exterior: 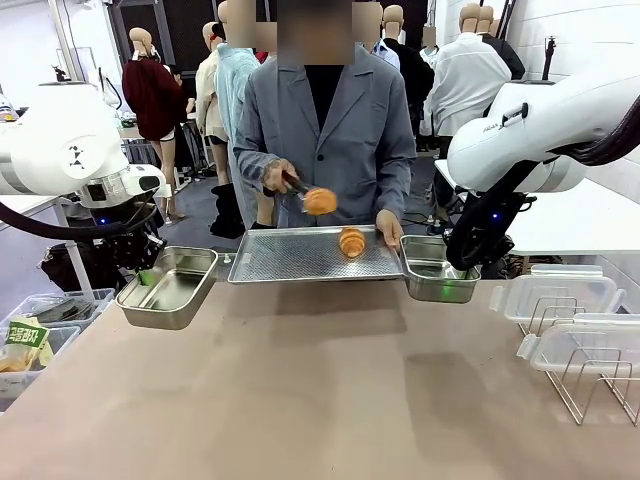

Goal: Place the bread in airtight containers.
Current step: Once an object is inside an Airtight Container , place the container in the center of the table.

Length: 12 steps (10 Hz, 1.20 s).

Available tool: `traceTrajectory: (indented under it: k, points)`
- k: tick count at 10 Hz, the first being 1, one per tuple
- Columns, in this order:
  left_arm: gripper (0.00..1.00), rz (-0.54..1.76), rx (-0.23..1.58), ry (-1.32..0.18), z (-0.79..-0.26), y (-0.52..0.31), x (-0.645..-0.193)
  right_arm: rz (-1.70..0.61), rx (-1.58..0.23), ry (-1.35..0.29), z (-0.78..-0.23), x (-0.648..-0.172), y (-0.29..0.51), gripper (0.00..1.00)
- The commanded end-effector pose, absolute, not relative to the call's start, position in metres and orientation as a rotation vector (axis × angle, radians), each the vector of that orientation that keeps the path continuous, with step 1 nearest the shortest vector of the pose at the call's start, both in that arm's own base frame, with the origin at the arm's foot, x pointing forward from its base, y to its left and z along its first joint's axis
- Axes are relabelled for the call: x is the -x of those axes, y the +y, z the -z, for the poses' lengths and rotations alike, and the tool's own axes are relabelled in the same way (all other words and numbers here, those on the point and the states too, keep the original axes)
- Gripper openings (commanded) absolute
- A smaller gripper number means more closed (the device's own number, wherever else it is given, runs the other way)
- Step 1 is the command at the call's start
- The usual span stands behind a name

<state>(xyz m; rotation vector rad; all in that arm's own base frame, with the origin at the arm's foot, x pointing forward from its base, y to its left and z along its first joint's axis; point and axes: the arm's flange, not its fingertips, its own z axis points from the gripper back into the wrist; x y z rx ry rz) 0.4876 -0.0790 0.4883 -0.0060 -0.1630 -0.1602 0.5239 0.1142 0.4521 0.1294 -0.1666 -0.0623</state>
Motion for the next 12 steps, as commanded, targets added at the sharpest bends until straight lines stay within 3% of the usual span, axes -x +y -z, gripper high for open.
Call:
traceTrajectory:
  k: [1, 12]
  points:
    - [0.00, 0.163, -0.002, -0.170, -0.4910, -0.0779, -0.4871, 0.059, -0.149, -0.190, -0.4516, -0.5192, 0.1145, 0.00]
    - [0.00, 0.163, -0.002, -0.170, -0.4910, -0.0779, -0.4871, 0.059, -0.149, -0.190, -0.4516, -0.5192, 0.1145, 0.00]
